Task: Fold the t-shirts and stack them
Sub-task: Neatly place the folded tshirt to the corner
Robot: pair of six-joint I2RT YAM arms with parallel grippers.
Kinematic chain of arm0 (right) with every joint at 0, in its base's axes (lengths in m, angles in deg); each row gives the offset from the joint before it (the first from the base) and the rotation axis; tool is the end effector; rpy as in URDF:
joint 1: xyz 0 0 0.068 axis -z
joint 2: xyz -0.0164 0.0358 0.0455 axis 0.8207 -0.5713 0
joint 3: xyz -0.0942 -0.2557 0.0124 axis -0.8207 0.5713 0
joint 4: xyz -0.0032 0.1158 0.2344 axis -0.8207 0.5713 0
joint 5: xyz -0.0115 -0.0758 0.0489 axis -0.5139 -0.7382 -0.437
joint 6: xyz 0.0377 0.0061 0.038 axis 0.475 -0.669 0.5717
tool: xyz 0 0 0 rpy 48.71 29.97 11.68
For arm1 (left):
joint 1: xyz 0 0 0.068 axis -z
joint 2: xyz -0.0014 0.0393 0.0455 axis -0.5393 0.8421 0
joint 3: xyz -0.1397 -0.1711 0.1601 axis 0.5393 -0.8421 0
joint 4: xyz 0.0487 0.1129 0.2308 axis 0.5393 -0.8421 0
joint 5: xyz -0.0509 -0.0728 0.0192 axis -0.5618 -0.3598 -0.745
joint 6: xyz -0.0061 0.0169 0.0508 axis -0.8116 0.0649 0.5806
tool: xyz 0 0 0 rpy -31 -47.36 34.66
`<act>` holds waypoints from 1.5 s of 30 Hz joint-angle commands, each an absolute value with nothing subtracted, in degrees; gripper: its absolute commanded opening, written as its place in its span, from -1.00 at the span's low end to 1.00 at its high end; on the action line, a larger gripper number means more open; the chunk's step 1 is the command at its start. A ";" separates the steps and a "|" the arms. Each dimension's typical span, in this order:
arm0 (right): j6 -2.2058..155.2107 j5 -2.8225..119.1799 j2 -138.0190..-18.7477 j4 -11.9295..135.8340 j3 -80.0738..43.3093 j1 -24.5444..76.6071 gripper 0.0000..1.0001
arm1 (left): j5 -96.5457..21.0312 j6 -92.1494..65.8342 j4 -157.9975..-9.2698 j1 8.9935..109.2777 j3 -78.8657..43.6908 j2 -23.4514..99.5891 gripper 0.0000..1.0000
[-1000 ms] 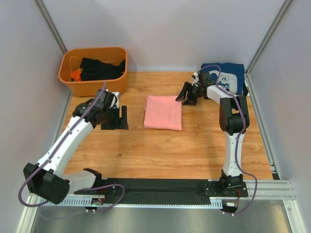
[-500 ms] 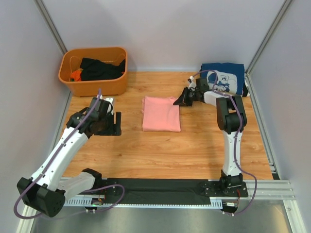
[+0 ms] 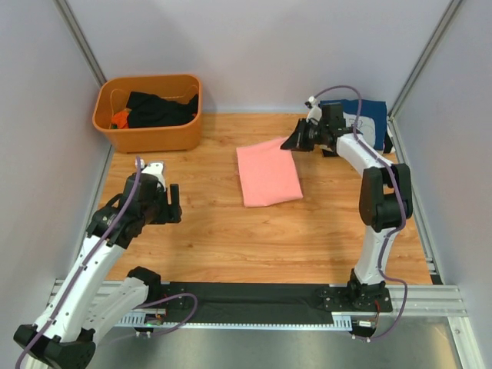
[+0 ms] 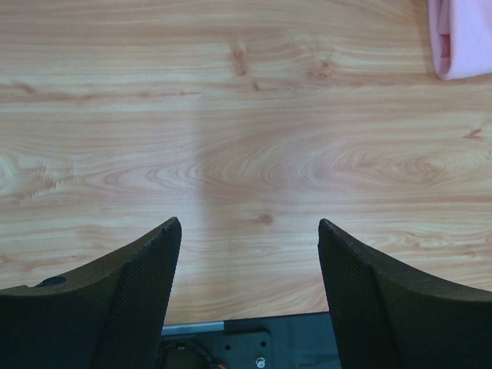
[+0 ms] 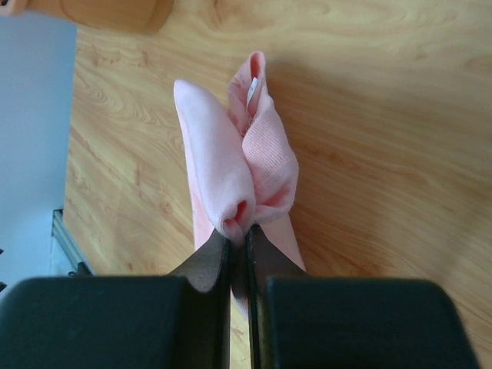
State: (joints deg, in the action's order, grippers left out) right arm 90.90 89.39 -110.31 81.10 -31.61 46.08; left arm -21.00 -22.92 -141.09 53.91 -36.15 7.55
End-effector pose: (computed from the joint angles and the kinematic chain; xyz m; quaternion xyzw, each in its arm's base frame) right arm 0.4355 0.0922 0.2405 -0.0378 0.8767 0.3918 0.2766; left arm 0.1333 -0.0462 0.3169 -0.0279 0.9267 -0.0697 0.3683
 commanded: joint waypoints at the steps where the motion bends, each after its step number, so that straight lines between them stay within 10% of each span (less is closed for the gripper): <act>1: 85.25 83.43 -106.56 86.40 -35.91 47.42 -1.00 | -19.39 -22.41 -138.03 53.64 -36.49 5.65 0.57; 19: 73.03 72.16 -96.88 94.32 -46.81 54.63 -1.00 | -19.48 -22.15 -137.50 53.64 -37.02 7.05 0.57; 45: 72.76 76.56 -112.87 96.95 -72.12 65.70 -0.99 | -19.39 -22.14 -137.50 53.64 -37.02 11.09 0.56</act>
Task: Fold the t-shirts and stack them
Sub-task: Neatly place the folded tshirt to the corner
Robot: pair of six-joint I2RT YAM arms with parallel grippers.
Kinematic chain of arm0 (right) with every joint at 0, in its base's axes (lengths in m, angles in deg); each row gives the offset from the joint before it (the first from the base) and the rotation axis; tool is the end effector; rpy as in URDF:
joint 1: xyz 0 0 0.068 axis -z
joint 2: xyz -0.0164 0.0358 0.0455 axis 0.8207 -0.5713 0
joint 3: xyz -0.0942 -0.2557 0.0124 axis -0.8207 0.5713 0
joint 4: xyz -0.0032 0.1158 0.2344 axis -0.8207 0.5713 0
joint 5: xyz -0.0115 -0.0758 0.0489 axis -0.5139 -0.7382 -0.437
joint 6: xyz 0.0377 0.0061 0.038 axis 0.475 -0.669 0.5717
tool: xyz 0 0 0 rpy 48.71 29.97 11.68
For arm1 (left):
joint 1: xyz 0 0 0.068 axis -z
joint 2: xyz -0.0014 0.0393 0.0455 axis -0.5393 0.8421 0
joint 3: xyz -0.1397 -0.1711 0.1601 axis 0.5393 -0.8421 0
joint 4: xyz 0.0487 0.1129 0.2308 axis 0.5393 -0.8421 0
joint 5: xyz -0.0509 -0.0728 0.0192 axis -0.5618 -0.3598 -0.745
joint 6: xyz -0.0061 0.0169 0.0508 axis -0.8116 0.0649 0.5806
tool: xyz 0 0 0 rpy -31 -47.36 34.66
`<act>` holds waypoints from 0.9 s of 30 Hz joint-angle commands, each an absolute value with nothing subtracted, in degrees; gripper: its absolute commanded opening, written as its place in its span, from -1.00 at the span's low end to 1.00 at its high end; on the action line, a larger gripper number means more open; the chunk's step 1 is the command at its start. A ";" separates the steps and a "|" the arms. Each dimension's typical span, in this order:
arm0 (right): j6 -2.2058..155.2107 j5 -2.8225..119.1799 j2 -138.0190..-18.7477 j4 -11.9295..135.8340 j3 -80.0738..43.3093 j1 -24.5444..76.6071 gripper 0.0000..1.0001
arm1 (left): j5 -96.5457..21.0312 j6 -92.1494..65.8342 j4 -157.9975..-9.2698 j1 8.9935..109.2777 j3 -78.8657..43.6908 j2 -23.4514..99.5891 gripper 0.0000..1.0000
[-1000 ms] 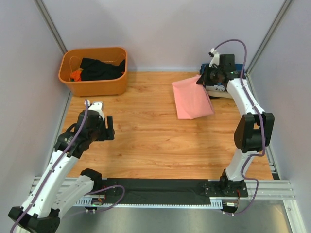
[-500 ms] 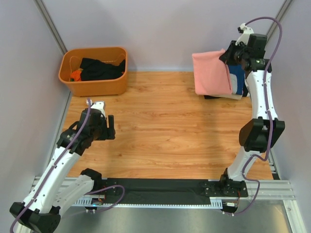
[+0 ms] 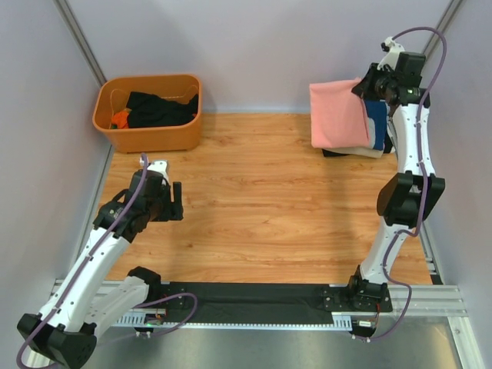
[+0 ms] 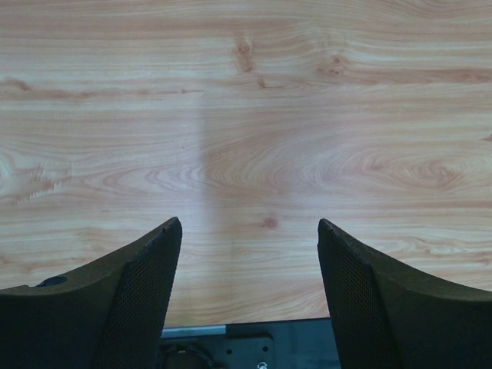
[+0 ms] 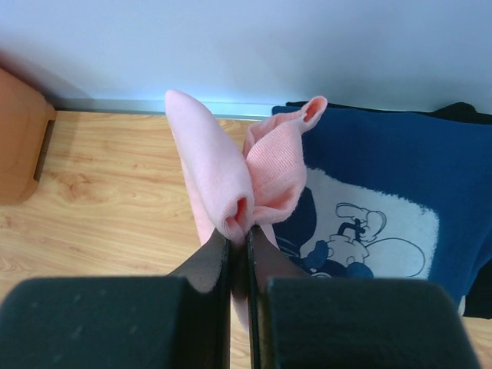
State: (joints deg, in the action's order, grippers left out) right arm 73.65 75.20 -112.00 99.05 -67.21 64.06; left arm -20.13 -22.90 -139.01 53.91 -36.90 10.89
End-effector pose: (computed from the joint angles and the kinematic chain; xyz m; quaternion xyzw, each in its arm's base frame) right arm 0.4524 -0.0558 0.4042 -0.0156 0.8442 0.1610 0.5111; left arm 0.1471 -0.0510 0.3081 -0.0293 0.9325 -0.0566 0.3556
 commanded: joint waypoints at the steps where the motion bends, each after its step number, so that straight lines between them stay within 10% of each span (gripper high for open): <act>1: 72.59 76.64 -113.49 96.87 -72.73 66.05 -1.00 | -19.30 -22.06 -137.50 53.64 -37.02 11.18 0.56; 27: 75.83 63.55 -141.87 79.40 -88.73 71.59 -1.00 | -18.77 -22.32 -138.12 53.64 -36.67 16.19 0.56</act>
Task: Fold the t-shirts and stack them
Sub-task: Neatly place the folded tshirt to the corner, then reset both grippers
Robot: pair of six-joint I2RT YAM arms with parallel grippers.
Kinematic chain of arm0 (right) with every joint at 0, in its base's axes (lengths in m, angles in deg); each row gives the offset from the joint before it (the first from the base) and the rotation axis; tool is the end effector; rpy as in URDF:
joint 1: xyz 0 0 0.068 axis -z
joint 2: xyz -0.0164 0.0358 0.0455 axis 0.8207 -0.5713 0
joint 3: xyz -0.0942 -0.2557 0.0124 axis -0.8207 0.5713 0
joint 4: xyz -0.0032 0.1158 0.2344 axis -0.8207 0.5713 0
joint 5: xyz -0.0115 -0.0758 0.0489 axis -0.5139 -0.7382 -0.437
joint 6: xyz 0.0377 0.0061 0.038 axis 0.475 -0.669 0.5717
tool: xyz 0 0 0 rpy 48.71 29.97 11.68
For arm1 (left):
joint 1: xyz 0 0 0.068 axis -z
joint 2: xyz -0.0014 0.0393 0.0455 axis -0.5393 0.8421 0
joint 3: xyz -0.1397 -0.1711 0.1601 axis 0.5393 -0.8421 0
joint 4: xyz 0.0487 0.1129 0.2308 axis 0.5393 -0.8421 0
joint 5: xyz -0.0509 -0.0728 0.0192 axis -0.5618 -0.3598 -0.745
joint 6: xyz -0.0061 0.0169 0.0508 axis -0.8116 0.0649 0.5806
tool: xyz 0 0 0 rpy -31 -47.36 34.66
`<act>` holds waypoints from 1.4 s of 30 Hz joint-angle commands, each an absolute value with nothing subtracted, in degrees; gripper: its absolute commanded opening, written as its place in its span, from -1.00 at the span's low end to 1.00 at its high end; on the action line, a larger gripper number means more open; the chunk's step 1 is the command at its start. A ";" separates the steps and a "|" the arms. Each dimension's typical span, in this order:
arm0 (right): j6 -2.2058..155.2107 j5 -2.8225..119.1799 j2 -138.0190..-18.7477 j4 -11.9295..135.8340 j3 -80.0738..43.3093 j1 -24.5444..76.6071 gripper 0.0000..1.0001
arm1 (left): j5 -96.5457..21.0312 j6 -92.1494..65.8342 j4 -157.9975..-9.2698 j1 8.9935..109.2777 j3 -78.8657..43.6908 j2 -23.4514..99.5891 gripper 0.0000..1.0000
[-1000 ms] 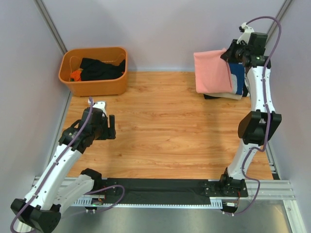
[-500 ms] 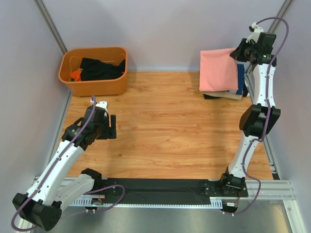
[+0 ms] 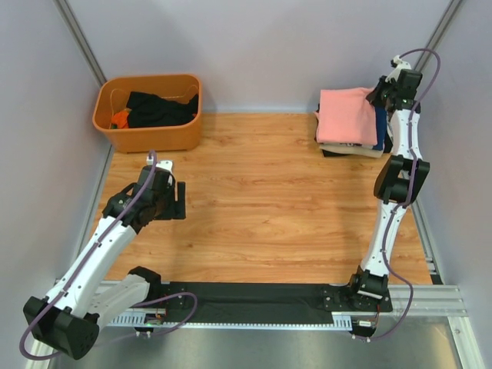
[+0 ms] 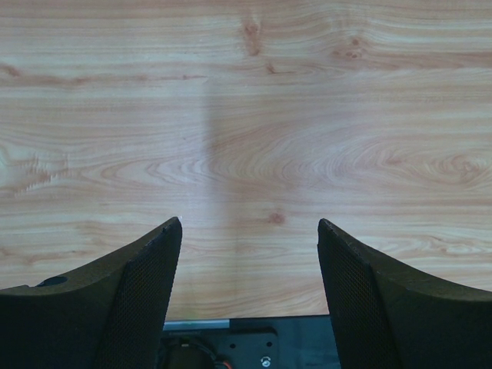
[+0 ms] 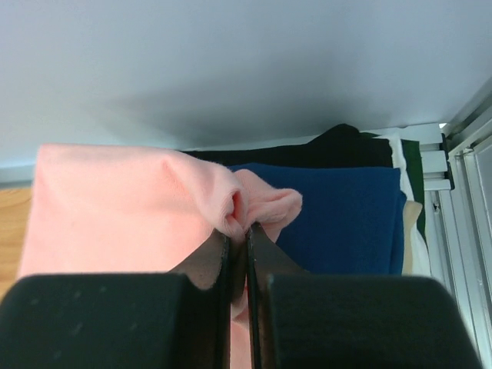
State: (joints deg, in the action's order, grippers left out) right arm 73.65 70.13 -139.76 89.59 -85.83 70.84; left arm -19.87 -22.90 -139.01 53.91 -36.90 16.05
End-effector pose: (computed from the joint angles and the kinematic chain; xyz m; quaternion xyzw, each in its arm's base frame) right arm 0.5510 -0.1423 0.2872 0.0570 0.8456 0.0926 0.5226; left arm 0.1629 -0.0570 0.2951 -0.0265 0.9472 -0.0381 0.3173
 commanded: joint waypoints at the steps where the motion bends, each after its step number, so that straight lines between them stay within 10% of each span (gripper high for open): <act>1: 76.45 63.11 -142.75 77.81 -88.56 71.59 -1.00 | -18.69 -22.49 -138.12 53.64 -36.67 16.19 0.56; 7: 79.18 55.37 -148.12 68.14 -89.44 71.59 -0.96 | -18.77 -22.41 -138.21 53.64 -36.67 15.22 0.57; 8: 79.35 55.20 -147.86 67.52 -89.52 71.42 -0.79 | -18.69 -22.50 -138.12 53.64 -36.76 14.26 0.57; 11: 80.05 52.40 -144.02 66.98 -88.65 71.33 0.61 | -18.77 -22.50 -137.86 53.64 -37.02 12.33 0.58; 13: 82.07 51.51 -138.32 67.16 -84.99 71.33 0.94 | -19.04 -22.41 -137.59 53.64 -37.11 11.62 0.60; 31: 106.34 68.64 -83.22 71.55 -37.09 65.81 1.00 | -18.77 -22.32 -136.98 53.55 -37.81 0.64 0.85; 42: 99.04 51.88 -58.05 78.14 -2.80 22.05 0.99 | -18.33 -22.58 -136.71 53.55 -38.34 -1.56 0.84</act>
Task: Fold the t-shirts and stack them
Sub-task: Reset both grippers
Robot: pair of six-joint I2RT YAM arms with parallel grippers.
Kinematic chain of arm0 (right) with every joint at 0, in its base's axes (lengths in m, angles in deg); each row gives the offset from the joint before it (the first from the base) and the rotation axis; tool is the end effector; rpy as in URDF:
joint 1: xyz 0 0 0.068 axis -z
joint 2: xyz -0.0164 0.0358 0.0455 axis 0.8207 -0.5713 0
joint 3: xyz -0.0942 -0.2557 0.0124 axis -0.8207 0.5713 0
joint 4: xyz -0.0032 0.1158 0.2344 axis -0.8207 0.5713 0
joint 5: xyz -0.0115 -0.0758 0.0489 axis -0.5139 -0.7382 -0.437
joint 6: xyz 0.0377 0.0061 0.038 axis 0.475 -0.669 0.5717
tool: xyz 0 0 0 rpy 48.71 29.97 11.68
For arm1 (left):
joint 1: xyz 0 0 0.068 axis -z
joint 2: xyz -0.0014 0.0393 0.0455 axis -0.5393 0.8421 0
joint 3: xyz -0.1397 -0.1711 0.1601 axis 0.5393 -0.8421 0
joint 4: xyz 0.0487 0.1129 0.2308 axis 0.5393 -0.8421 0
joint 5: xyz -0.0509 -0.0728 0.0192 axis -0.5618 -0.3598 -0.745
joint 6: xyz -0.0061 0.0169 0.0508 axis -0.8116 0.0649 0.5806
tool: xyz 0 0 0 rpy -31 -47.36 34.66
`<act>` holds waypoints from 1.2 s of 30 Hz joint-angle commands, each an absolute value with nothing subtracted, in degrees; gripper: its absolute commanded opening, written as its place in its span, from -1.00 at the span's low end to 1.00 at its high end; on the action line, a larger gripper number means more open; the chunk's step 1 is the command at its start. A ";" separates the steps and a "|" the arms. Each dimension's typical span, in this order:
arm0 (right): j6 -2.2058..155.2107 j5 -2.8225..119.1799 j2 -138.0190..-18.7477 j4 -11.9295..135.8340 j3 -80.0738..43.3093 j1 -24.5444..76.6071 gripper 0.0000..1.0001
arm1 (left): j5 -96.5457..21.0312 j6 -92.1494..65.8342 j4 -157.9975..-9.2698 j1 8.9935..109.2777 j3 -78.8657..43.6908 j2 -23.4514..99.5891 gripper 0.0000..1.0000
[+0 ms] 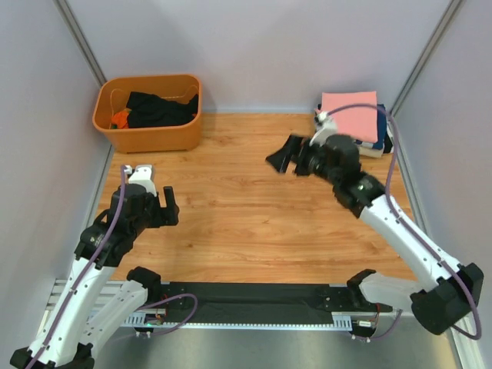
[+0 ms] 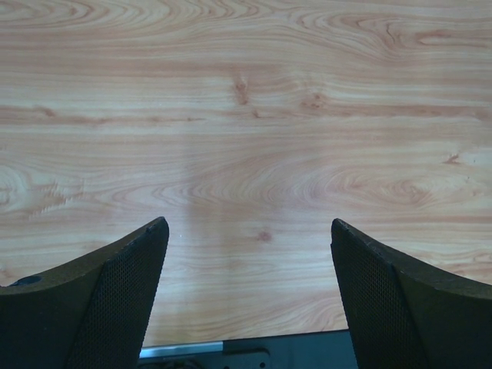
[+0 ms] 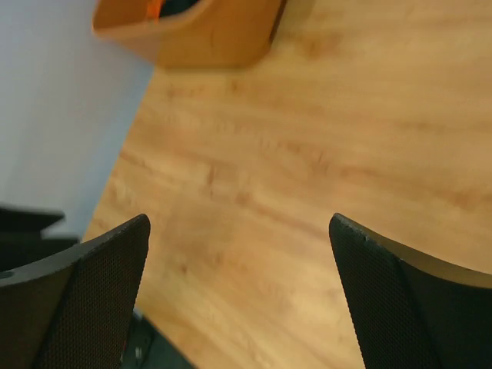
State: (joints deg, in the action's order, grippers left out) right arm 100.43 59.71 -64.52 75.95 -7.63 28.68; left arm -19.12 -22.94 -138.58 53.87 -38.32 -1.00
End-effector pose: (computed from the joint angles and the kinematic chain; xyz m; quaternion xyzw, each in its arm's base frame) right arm 0.2386 0.1252 0.3751 -0.0177 0.8022 0.3405 0.4902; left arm 0.1090 -0.0354 0.3250 -0.0409 0.8941 -0.0836 0.4381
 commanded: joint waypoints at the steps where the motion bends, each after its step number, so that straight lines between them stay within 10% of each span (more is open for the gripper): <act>1: 100.44 49.59 -55.77 78.23 -0.08 19.15 0.99 | -18.25 -22.67 -136.71 53.55 -38.34 -1.74 0.84; 11: 108.71 30.24 -53.99 74.48 21.12 -6.18 1.00 | -17.54 -22.85 -136.80 53.55 -38.60 -1.57 0.82; 36: 105.72 26.98 -53.02 68.39 30.45 -5.93 1.00 | -16.49 -23.20 -137.07 53.55 -38.60 0.72 0.79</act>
State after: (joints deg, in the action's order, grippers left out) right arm 105.04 29.46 -53.81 70.88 30.36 -6.14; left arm -17.33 -23.14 -138.58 53.87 -38.49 0.97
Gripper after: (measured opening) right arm 0.998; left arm 0.898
